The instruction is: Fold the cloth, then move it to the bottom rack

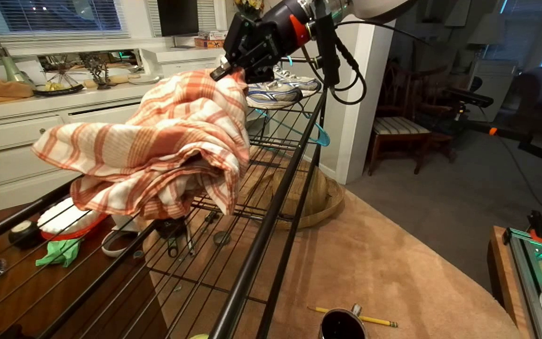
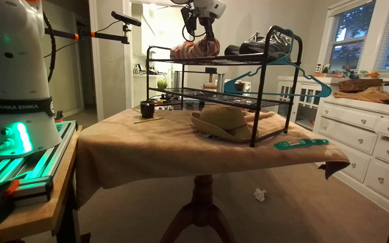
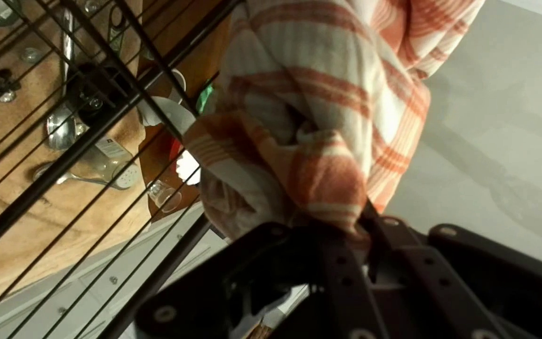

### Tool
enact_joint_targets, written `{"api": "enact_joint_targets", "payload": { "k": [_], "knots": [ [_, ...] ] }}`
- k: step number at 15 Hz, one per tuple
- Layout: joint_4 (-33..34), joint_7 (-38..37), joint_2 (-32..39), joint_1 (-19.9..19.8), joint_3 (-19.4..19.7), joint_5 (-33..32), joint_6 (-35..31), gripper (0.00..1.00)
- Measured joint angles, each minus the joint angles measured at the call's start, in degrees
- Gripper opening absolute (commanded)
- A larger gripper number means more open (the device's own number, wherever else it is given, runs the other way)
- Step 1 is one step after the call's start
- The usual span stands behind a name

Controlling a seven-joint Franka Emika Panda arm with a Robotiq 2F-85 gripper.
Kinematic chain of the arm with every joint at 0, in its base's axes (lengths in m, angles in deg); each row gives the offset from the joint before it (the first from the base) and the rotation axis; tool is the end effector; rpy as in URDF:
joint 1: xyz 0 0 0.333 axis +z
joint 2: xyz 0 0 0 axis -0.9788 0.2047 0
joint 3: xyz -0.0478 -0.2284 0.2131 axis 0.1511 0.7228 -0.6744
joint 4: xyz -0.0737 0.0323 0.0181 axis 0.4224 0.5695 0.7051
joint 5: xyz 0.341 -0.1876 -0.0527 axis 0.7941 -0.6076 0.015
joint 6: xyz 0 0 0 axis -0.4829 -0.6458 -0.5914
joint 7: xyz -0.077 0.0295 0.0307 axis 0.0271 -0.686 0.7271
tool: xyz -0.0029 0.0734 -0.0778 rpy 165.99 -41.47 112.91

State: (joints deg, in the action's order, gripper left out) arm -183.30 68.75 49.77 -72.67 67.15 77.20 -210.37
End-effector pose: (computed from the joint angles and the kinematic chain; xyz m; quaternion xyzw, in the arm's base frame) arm 0.5968 0.1014 0.5079 -0.8675 0.1087 -0.2784 0.3977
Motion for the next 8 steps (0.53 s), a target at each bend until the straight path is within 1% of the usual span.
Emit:
{"api": "enact_joint_targets", "payload": {
  "k": [4, 8],
  "knots": [
    [-0.01, 5.75, -2.17, 0.34, -0.63, -1.81, 0.69, 0.03],
    [-0.20, 8.27, -5.17, 2.36, -2.76, -8.62, 2.74, 0.03]
  ]
}}
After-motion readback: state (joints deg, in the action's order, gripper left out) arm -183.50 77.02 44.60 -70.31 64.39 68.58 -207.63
